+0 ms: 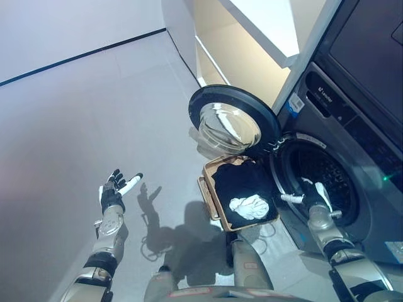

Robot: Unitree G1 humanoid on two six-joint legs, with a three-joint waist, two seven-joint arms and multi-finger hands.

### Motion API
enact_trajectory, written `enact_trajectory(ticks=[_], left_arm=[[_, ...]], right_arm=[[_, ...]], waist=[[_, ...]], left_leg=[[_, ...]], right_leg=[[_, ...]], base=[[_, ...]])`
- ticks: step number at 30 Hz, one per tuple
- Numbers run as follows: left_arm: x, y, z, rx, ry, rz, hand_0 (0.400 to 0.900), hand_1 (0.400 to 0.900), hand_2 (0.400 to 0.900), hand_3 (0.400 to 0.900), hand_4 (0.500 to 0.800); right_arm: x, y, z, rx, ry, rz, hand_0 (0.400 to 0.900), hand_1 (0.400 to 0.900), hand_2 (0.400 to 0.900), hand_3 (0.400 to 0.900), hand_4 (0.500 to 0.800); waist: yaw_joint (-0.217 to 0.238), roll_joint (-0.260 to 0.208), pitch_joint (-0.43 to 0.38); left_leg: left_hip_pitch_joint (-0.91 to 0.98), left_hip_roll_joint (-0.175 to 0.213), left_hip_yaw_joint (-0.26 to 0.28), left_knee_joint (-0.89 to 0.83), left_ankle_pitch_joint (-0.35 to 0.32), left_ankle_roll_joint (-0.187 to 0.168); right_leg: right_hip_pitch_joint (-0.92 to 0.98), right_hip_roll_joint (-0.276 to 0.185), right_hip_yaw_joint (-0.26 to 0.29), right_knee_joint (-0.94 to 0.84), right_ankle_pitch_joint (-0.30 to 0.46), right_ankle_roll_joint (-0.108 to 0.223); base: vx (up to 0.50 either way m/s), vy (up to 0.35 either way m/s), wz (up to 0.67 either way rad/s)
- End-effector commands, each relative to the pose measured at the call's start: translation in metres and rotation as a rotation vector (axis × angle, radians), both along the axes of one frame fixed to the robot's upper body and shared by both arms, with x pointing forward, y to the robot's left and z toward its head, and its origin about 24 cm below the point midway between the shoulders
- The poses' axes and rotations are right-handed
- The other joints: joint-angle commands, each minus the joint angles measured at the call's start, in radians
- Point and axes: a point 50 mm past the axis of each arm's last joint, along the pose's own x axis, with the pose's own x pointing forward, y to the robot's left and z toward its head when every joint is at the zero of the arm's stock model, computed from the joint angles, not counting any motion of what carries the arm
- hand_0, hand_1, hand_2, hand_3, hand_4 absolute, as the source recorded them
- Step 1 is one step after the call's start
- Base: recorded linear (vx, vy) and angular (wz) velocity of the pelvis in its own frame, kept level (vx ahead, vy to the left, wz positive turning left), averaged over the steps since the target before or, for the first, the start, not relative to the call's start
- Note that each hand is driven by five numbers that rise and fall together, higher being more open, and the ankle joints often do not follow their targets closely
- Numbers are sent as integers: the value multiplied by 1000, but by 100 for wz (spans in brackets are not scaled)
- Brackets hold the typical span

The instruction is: Put the clothes in the basket into the washing machine.

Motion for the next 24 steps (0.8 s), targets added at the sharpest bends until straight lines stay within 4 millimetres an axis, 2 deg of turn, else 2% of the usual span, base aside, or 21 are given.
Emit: enact_trajectory(ticks=[1, 3, 6, 9, 12, 13, 14, 15, 16, 18, 19, 20, 24], left_arm=[[20, 17, 39, 72, -196, 18, 900, 900, 900, 900, 800], [17, 19, 37, 80, -188, 29, 900, 900, 900, 900, 800], [4, 23, 24, 54, -150, 81, 900, 900, 900, 900, 800], [-13, 26, 12, 25, -114, 120, 900, 900, 900, 900, 800], [-24, 33, 7, 10, -105, 158, 900, 900, 900, 900, 800], [-22, 31, 10, 6, -129, 147, 900, 900, 900, 900, 800], [-21, 28, 11, -7, -145, 143, 900, 900, 900, 900, 800], [-16, 23, 15, -9, -165, 123, 900, 900, 900, 900, 800], [-7, 24, 23, -14, -195, 127, 900, 900, 900, 900, 800], [4, 21, 42, 17, -287, 79, 900, 900, 900, 900, 800], [4, 21, 42, 16, -287, 80, 900, 900, 900, 900, 800], [13, 19, 69, 15, -424, 75, 900, 900, 900, 900, 800], [19, 12, 98, 31, -558, 43, 900, 900, 900, 900, 800]], right_arm=[[8, -9, 14, -35, -90, -46, 900, 900, 900, 900, 800], [9, -10, 15, -39, -101, -64, 900, 900, 900, 900, 800], [9, -12, 15, -62, -86, -64, 900, 900, 900, 900, 800], [10, -11, 15, -85, -70, -39, 900, 900, 900, 900, 800], [15, -18, 23, -149, -42, -12, 900, 900, 900, 900, 800], [21, -24, 30, -196, -26, -1, 900, 900, 900, 900, 800], [21, -30, 35, -234, -6, 8, 900, 900, 900, 900, 800], [26, -34, 43, -265, -18, 0, 900, 900, 900, 900, 800], [22, -40, 44, -262, -14, -29, 900, 900, 900, 900, 800], [30, -46, 57, -285, -38, -51, 900, 900, 900, 900, 800], [30, -46, 57, -286, -38, -51, 900, 900, 900, 900, 800], [40, -46, 68, -318, -65, -33, 900, 900, 900, 900, 800], [51, -44, 81, -332, -109, -31, 900, 900, 900, 900, 800]], waist=[[9, -77, 16], [38, -77, 33], [73, -45, 45], [93, -14, 44], [114, 30, 68], [116, 55, 87], [119, 77, 95], [134, 93, 111], [129, 104, 121], [137, 128, 141], [138, 128, 140], [148, 144, 182], [145, 138, 242]], left_leg=[[-123, 12, 27, 159, 259, 78], [-183, 33, 13, 15, 276, 59], [-200, 69, -15, -229, 361, 11], [-166, 74, -25, -309, 381, -12], [-163, 44, -13, -257, 325, -16], [-176, 25, 17, -232, 265, 1], [-170, 18, 42, -229, 241, 9], [-178, -19, 34, -204, 219, 19], [-204, -38, 61, -180, 208, 17], [-226, -65, 71, -156, 194, 23], [-228, -65, 72, -154, 193, 23], [-267, -69, 97, -145, 195, 22], [-346, -59, 113, -129, 203, 24]], right_leg=[[168, -18, 68, -204, 122, 33], [187, -2, 91, -211, 106, 38], [228, 27, 121, -215, 73, 49], [241, 28, 155, -194, 53, 63], [206, 2, 204, -137, 30, 83], [174, -26, 220, -107, 22, 99], [159, -48, 231, -91, 19, 110], [137, -76, 250, -64, 29, 126], [137, -103, 247, -82, 42, 133], [114, -131, 244, -106, 70, 145], [112, -130, 245, -106, 70, 146], [67, -152, 227, -126, 103, 155], [-13, -161, 214, -129, 124, 156]], base=[[142, -109, -15], [166, 18, -54], [223, 122, -63], [200, 192, -66], [17, 324, -91], [-76, 428, -78], [-36, 496, -91], [-10, 380, -41], [3, 318, -33], [-25, 182, -17], [-127, 174, -39], [-171, 130, -32], [-132, 42, -14]])
